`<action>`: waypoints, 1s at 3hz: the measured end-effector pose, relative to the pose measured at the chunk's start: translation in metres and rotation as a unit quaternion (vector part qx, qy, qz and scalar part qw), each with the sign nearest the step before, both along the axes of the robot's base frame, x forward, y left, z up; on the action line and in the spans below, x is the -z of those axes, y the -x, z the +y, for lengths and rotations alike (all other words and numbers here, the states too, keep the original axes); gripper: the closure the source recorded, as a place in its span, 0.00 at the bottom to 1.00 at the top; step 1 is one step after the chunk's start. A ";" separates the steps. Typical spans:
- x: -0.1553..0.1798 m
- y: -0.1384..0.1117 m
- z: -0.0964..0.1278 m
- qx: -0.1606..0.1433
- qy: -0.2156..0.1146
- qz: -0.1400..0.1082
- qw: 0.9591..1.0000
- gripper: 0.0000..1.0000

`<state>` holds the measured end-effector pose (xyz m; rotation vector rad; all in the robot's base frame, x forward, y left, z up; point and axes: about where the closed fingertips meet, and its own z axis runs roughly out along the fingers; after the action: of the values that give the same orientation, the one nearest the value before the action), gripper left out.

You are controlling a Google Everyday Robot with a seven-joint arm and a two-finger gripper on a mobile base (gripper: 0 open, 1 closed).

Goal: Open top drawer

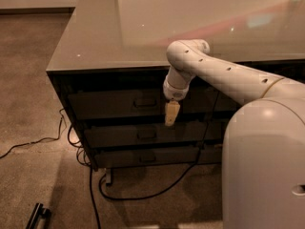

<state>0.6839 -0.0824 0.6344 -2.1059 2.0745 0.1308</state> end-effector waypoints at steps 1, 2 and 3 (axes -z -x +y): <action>-0.005 0.000 0.000 0.000 0.000 0.000 1.000 0.42; -0.012 0.000 0.000 0.000 0.000 0.000 1.000 0.64; -0.018 0.000 0.000 0.000 0.000 0.000 1.000 0.88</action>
Offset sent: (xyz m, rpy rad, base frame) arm -0.0970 -0.0334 0.0852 -0.1945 -0.1402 -0.1041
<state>0.6840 -0.0822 0.6526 -2.1058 2.0746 0.1307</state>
